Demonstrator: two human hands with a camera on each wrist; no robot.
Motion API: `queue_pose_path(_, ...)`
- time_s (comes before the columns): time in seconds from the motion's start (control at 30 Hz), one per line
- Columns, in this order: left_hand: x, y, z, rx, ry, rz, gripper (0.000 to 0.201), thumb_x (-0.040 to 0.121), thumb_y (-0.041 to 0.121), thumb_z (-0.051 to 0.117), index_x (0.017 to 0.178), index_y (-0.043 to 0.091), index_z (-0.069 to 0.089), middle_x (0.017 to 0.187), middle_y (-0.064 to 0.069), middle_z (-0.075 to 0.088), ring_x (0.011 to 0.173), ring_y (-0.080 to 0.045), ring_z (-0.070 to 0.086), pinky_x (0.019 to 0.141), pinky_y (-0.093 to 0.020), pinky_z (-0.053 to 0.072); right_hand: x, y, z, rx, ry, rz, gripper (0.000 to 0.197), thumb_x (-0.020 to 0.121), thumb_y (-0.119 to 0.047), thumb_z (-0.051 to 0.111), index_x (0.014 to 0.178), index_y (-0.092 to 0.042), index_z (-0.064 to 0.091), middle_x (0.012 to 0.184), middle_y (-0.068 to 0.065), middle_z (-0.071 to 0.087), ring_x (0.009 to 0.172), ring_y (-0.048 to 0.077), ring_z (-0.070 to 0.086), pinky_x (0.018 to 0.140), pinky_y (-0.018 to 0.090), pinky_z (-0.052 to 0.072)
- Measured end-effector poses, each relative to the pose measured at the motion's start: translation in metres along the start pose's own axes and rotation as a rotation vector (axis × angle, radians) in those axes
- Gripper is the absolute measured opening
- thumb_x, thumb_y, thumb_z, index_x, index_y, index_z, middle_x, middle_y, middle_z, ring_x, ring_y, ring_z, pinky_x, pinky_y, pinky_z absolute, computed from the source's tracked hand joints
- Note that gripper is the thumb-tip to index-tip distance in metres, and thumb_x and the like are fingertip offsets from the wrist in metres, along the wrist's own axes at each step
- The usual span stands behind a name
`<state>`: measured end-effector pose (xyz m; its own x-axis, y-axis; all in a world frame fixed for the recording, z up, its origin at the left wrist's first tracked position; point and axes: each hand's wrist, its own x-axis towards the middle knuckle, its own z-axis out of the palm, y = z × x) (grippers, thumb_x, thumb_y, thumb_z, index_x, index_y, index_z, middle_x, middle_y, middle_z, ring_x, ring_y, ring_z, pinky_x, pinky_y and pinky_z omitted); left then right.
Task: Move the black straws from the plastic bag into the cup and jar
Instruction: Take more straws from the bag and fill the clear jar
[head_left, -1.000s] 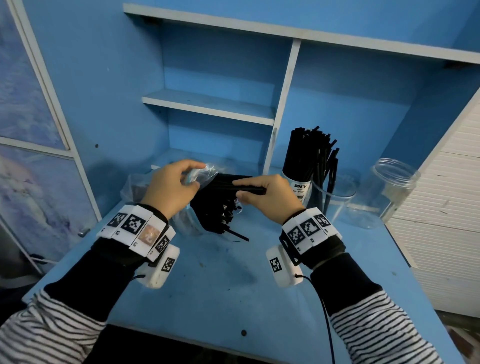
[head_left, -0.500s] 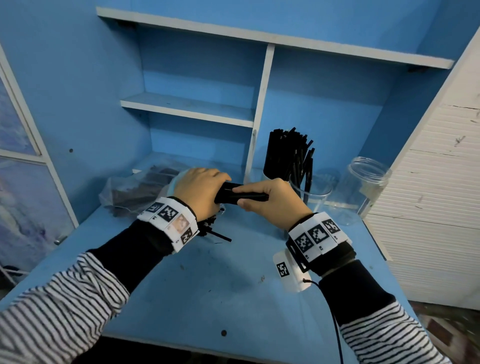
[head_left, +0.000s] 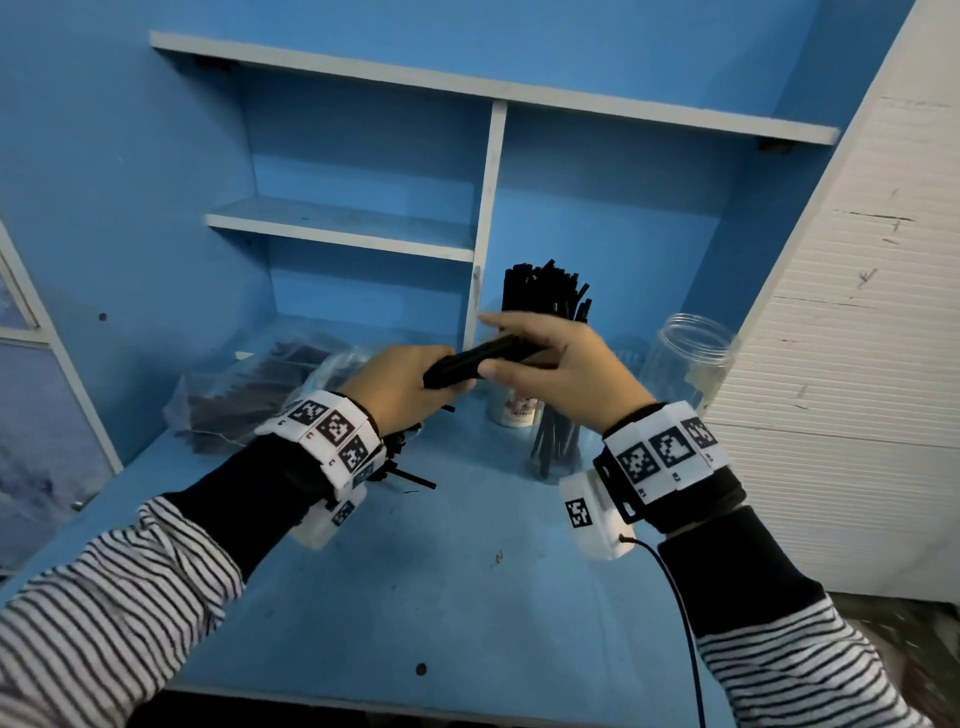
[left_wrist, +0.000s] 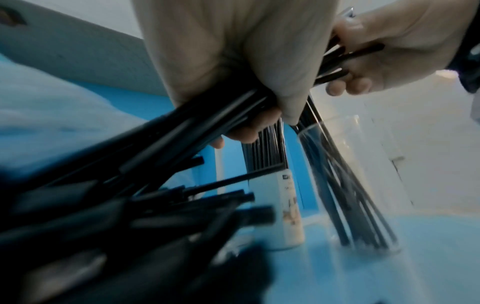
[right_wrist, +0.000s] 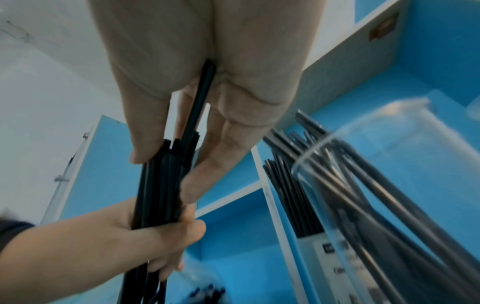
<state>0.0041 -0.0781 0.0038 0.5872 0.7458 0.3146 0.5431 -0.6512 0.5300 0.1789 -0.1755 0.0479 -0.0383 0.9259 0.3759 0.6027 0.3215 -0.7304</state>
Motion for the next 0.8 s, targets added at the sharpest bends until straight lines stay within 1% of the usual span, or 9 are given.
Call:
queue_pose_path(0.07, 0.002, 0.01, -0.001, -0.111, 0.052, -0.01, 0.021, 0.091, 0.038, 0.061, 0.074, 0.027, 0.059, 0.062, 0.005, 0.058, 0.054, -0.011, 0.053, 0.052, -0.023, 0.037, 0.0, -0.011, -0.009, 0.03, 0.085, -0.046, 0.045, 0.083, -0.027, 0.074, 0.125, -0.033, 0.059, 0.115, -0.007, 0.066, 0.101, 0.005, 0.065, 0.094, 0.03, 0.053)
queue_pose_path(0.2, 0.009, 0.03, -0.005, -0.302, 0.127, -0.056, 0.034, 0.09, 0.04, 0.063, 0.062, 0.027, 0.049, 0.048, 0.012, 0.044, 0.043, -0.002, 0.038, 0.048, -0.02, 0.031, 0.001, -0.034, -0.019, 0.093, 0.25, -0.169, 0.04, 0.088, -0.018, 0.069, 0.126, -0.021, 0.057, 0.11, -0.005, 0.063, 0.083, 0.007, 0.068, 0.08, 0.025, 0.057)
queue_pose_path(0.3, 0.009, 0.045, -0.004, -0.439, 0.114, -0.068, 0.035, 0.089, 0.042, 0.063, 0.062, 0.025, 0.049, 0.049, 0.013, 0.045, 0.049, -0.006, 0.043, 0.054, -0.023, 0.038, 0.004, -0.046, -0.019, 0.082, 0.307, -0.237, 0.04, 0.091, -0.013, 0.065, 0.129, -0.018, 0.052, 0.115, -0.002, 0.06, 0.08, 0.004, 0.067, 0.077, 0.022, 0.056)
queue_pose_path(0.4, 0.005, 0.054, 0.005, -0.559, 0.073, -0.065, 0.038, 0.09, 0.043, 0.061, 0.065, 0.017, 0.05, 0.06, -0.001, 0.05, 0.055, -0.013, 0.047, 0.061, -0.025, 0.042, 0.003, -0.054, -0.018, 0.102, 0.299, -0.294, 0.054, 0.092, -0.005, 0.059, 0.138, -0.027, 0.038, 0.127, -0.002, 0.054, 0.079, 0.003, 0.067, 0.078, 0.021, 0.055)
queue_pose_path(0.47, 0.001, 0.057, 0.013, -0.656, 0.047, -0.065, 0.04, 0.091, 0.041, 0.061, 0.062, 0.015, 0.05, 0.059, -0.001, 0.05, 0.057, -0.014, 0.048, 0.066, -0.029, 0.044, 0.003, -0.055, -0.015, 0.098, 0.288, -0.317, 0.062, 0.093, -0.001, 0.056, 0.14, -0.033, 0.03, 0.133, -0.004, 0.051, 0.077, 0.004, 0.067, 0.078, 0.019, 0.054)
queue_pose_path(0.57, -0.006, 0.061, 0.024, -0.708, 0.017, -0.061, 0.034, 0.094, 0.027, 0.059, 0.064, 0.013, 0.057, 0.066, -0.002, 0.059, 0.065, -0.011, 0.057, 0.072, -0.019, 0.049, 0.003, -0.045, -0.008, 0.017, 0.267, -0.291, 0.042, 0.096, -0.007, 0.051, 0.133, -0.025, 0.046, 0.123, -0.009, 0.058, 0.087, 0.004, 0.065, 0.08, 0.018, 0.052)
queue_pose_path(0.63, -0.011, 0.059, 0.033, -0.722, -0.034, -0.063, 0.025, 0.095, 0.018, 0.059, 0.074, 0.004, 0.063, 0.076, -0.006, 0.064, 0.067, 0.0, 0.06, 0.067, -0.007, 0.045, 0.002, -0.034, -0.004, -0.104, 0.268, -0.279, 0.021, 0.097, -0.012, 0.05, 0.114, -0.015, 0.063, 0.107, -0.007, 0.064, 0.091, 0.003, 0.062, 0.079, 0.015, 0.049)
queue_pose_path(0.7, -0.016, 0.055, 0.042, -0.708, -0.091, -0.066, 0.027, 0.095, 0.018, 0.059, 0.083, -0.006, 0.063, 0.081, -0.008, 0.065, 0.07, 0.003, 0.059, 0.069, -0.003, 0.043, 0.0, -0.023, 0.0, -0.17, 0.244, -0.258, 0.02, 0.098, -0.017, 0.051, 0.1, -0.008, 0.068, 0.098, -0.002, 0.067, 0.089, 0.006, 0.061, 0.077, 0.013, 0.048)
queue_pose_path(0.8, -0.02, 0.051, 0.051, -0.72, -0.077, -0.099, 0.03, 0.094, 0.022, 0.061, 0.095, -0.009, 0.063, 0.085, -0.009, 0.067, 0.071, 0.004, 0.061, 0.068, -0.001, 0.042, -0.003, -0.017, 0.003, -0.114, 0.182, -0.177, 0.029, 0.098, -0.03, 0.052, 0.123, -0.02, 0.061, 0.117, -0.007, 0.063, 0.104, 0.004, 0.06, 0.091, 0.024, 0.051)
